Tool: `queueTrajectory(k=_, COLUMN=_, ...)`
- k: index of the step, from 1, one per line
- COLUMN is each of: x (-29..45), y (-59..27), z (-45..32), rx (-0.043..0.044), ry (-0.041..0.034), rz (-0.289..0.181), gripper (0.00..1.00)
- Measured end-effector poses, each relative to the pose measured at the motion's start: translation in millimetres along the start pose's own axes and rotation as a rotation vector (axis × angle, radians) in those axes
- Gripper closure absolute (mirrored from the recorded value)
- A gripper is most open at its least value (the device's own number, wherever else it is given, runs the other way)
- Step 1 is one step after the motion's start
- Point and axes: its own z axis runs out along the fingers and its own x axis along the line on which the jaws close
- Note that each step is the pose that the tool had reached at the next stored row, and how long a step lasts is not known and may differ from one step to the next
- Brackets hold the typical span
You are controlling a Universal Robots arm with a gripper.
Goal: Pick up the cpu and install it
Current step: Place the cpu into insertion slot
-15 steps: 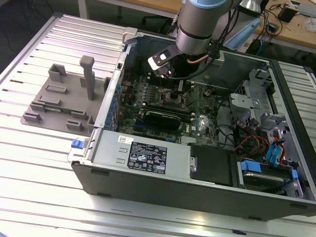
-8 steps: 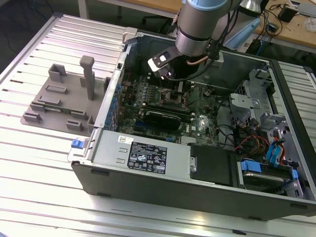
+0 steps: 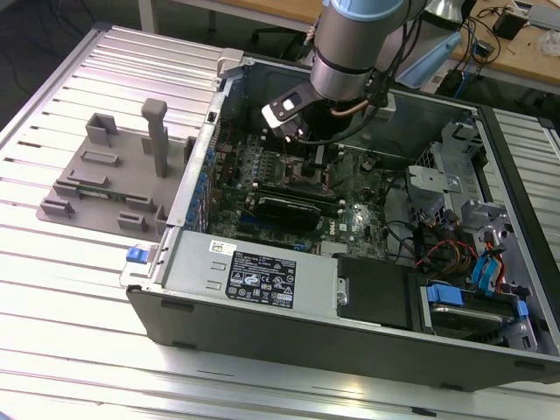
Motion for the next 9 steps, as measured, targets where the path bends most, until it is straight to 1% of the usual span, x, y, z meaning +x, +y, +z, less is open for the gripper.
queueTrajectory(k=6, x=0.1, y=0.0, z=2.1, rx=-0.0002, ry=0.0013, rz=0.0, gripper=0.89)
queueTrajectory(k=8, x=0.3, y=0.2, z=-0.1, rx=-0.0012, ry=0.0027, rz=0.0, gripper=0.89)
queueTrajectory(k=9, x=0.2, y=0.1, z=-4.0, rx=-0.0004, ry=0.0016, rz=0.0, gripper=0.89)
